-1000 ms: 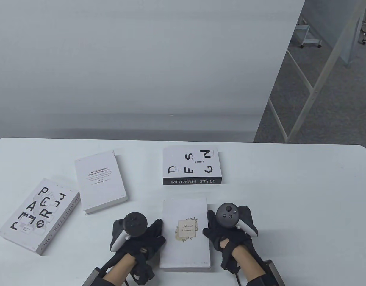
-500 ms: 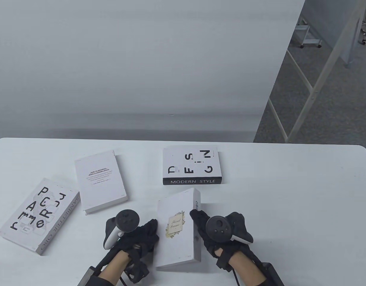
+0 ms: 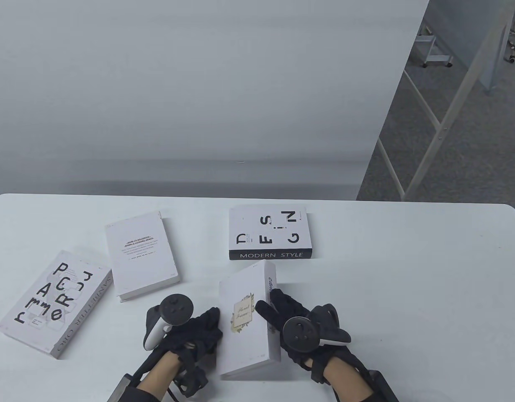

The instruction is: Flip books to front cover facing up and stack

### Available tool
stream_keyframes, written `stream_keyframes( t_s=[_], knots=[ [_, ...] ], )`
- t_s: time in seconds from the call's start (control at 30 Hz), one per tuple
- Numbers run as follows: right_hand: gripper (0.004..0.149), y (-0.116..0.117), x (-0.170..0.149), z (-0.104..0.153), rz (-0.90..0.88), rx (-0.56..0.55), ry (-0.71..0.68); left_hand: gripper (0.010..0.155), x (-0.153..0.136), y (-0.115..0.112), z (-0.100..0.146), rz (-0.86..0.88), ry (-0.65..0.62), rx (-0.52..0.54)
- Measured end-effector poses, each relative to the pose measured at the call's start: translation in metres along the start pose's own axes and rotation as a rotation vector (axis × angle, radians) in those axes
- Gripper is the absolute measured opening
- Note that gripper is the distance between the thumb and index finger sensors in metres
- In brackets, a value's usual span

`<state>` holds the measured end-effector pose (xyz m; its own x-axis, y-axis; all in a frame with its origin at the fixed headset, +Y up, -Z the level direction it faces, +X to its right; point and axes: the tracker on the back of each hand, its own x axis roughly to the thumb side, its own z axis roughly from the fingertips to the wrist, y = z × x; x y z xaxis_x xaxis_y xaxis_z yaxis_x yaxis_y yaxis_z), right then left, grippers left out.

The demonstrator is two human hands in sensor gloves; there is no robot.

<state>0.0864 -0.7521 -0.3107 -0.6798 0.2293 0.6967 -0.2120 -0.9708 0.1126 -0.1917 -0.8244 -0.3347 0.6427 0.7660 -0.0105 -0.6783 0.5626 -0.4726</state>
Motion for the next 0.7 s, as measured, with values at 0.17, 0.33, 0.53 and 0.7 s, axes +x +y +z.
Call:
stream_keyframes(
  t_s=[0.17, 0.33, 0.53, 0.7],
  knots=[
    [0.084, 0.003, -0.002, 0.001, 0.092, -0.053, -0.02, 0.066, 0.008, 0.004, 0.003, -0.159, -0.054, 0.063],
    [0.08, 0.001, -0.011, 0.004, 0.079, -0.084, -0.015, 0.073, 0.03, 0.012, 0.008, -0.486, -0.109, 0.111],
    [0.073, -0.006, -0.027, 0.007, -0.032, -0.145, 0.056, 0.083, 0.069, 0.05, 0.037, -0.896, -0.179, 0.298],
    [0.073, -0.012, -0.046, 0.013, -0.191, -0.23, 0.169, 0.091, 0.089, 0.074, 0.058, -0.989, -0.14, 0.392]
  ],
)
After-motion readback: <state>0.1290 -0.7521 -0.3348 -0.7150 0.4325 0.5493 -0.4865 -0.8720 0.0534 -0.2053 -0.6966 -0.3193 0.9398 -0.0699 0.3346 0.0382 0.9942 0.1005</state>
